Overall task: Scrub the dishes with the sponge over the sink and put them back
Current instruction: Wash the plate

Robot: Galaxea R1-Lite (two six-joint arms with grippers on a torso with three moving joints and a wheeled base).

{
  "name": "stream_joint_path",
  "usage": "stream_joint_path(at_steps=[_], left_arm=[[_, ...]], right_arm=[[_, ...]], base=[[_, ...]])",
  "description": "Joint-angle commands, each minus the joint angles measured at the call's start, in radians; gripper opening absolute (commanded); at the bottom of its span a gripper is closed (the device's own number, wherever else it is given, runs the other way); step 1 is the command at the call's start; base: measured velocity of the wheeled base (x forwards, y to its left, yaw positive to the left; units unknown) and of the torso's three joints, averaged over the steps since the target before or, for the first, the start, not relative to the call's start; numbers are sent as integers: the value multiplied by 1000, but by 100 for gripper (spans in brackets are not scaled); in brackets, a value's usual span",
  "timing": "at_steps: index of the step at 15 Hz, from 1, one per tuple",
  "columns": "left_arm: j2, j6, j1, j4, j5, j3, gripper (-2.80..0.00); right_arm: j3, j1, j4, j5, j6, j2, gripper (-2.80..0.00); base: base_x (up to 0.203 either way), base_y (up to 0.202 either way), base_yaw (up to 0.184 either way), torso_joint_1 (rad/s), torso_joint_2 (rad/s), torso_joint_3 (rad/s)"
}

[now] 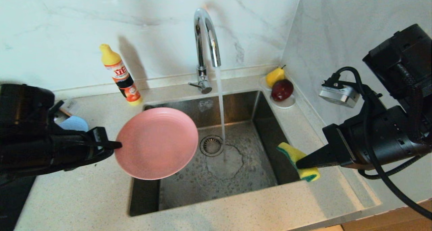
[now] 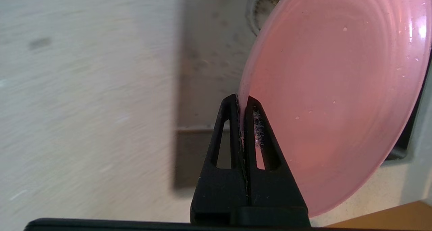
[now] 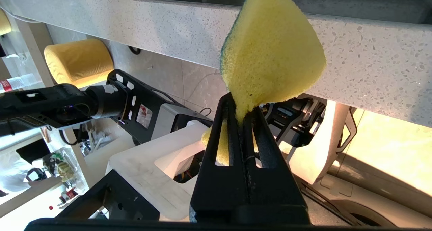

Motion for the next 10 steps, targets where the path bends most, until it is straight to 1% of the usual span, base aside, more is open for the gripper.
stream_joint_path(at_steps=[1,4,7,10], left_arm=[[105,-7,-105,0,42,-76,-280],[163,-7,-176,0,81,-139,-280],[223,-7,-248,-1,152,-176,-280],[260,-8,-313,-1,171,-208,-280]], right_arm=[[0,1,4,2,3,-1,-280],[2,3,4,2,3,3,-280],[2,4,4,2,3,-2,-280],[8,4,4,2,3,-8,-280]], base=[[0,0,0,0,0,0],[0,0,0,0,0,0],[0,0,0,0,0,0],[0,0,0,0,0,0]])
